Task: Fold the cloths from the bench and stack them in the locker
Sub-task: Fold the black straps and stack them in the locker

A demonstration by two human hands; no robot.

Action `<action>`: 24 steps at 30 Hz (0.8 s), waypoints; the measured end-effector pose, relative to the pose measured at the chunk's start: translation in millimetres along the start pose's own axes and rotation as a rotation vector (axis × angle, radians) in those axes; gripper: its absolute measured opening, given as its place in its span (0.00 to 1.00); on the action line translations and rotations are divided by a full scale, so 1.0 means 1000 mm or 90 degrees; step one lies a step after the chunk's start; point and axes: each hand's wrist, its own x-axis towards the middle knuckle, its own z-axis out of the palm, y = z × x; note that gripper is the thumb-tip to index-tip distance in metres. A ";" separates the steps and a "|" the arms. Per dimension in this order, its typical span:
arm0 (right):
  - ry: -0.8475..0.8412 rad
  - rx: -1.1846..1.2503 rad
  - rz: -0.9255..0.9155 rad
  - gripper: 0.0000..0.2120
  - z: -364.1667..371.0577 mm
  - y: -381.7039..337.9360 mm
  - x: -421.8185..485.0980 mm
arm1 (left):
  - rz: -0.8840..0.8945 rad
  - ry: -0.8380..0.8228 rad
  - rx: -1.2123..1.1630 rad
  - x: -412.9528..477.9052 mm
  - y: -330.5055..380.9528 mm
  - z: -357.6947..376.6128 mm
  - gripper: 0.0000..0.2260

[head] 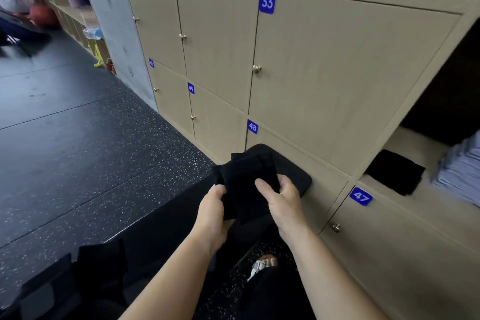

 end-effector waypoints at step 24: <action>0.179 -0.335 -0.131 0.24 -0.169 -0.015 -0.091 | -0.053 -0.185 0.047 -0.076 -0.080 0.143 0.12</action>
